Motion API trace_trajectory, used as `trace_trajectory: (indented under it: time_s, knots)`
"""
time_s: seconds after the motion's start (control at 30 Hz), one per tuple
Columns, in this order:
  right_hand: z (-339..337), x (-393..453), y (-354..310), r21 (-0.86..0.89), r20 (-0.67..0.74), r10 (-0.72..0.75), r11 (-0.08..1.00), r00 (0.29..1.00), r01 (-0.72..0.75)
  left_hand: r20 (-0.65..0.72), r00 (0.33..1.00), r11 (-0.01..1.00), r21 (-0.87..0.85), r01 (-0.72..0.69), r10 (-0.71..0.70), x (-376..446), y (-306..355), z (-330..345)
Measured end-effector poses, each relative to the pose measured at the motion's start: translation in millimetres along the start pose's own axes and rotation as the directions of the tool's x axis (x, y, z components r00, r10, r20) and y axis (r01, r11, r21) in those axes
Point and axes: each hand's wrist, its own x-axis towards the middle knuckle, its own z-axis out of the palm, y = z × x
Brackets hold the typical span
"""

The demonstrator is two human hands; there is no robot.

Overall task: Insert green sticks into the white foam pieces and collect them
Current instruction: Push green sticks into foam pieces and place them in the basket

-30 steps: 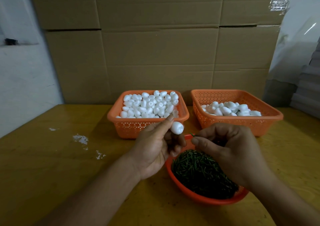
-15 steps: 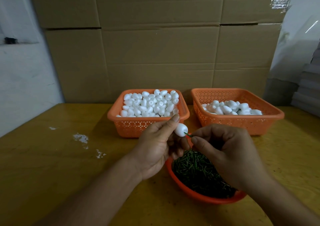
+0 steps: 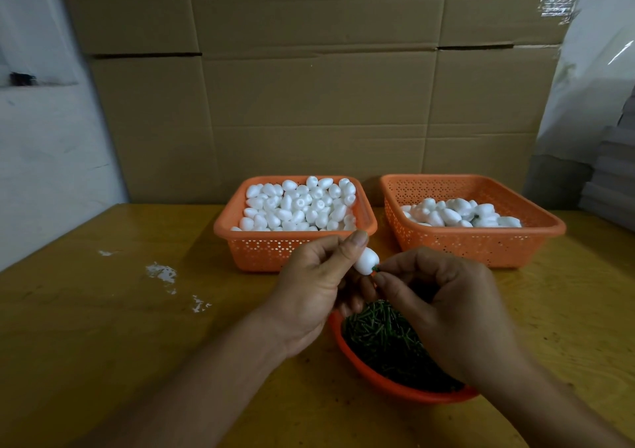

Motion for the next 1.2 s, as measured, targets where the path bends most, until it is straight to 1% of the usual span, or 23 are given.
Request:
trace_trajectory:
  time_s: [0.2,0.37,0.47,0.6,0.7,0.87,1.03,1.2]
  knots:
    - [0.4,-0.6,0.9,0.000,-0.002,0.030,1.000,1.000,-0.030,-0.020,0.998,0.998,0.030,-0.055,0.055,1.6,-1.8,0.2]
    - [-0.1,1.0,2.6,0.020,-0.040,0.100,0.995,0.994,-0.100,0.053,0.997,0.997,-0.051,-0.060,0.063,0.3,-1.6,-2.1]
    - [-1.1,1.0,2.6,0.033,-0.036,0.122,0.992,0.992,-0.121,0.076,0.996,0.997,-0.061,-0.051,0.056,0.0,-2.7,-4.4]
    - [-0.1,0.5,2.2,0.032,-0.026,0.137,0.990,0.990,-0.137,0.057,0.996,0.997,-0.009,-0.074,0.074,1.1,-4.0,-4.9]
    - [0.6,0.9,2.7,0.029,-0.013,0.142,0.990,0.990,-0.141,0.048,0.993,0.991,0.063,-0.114,0.111,1.5,-5.9,-3.5]
    - [1.0,0.9,0.8,0.110,0.007,0.168,0.980,0.986,-0.168,0.069,0.977,0.960,0.179,-0.213,0.204,-0.4,-6.0,-2.3]
    - [0.6,1.2,-0.9,0.151,0.019,0.168,0.974,0.986,-0.169,0.106,0.959,0.925,0.256,-0.280,0.261,-1.7,-5.3,-2.0]
    - [1.2,1.3,0.8,0.195,0.027,0.174,0.965,0.984,-0.176,0.085,0.956,0.914,0.280,-0.293,0.281,-1.6,-7.8,1.2]
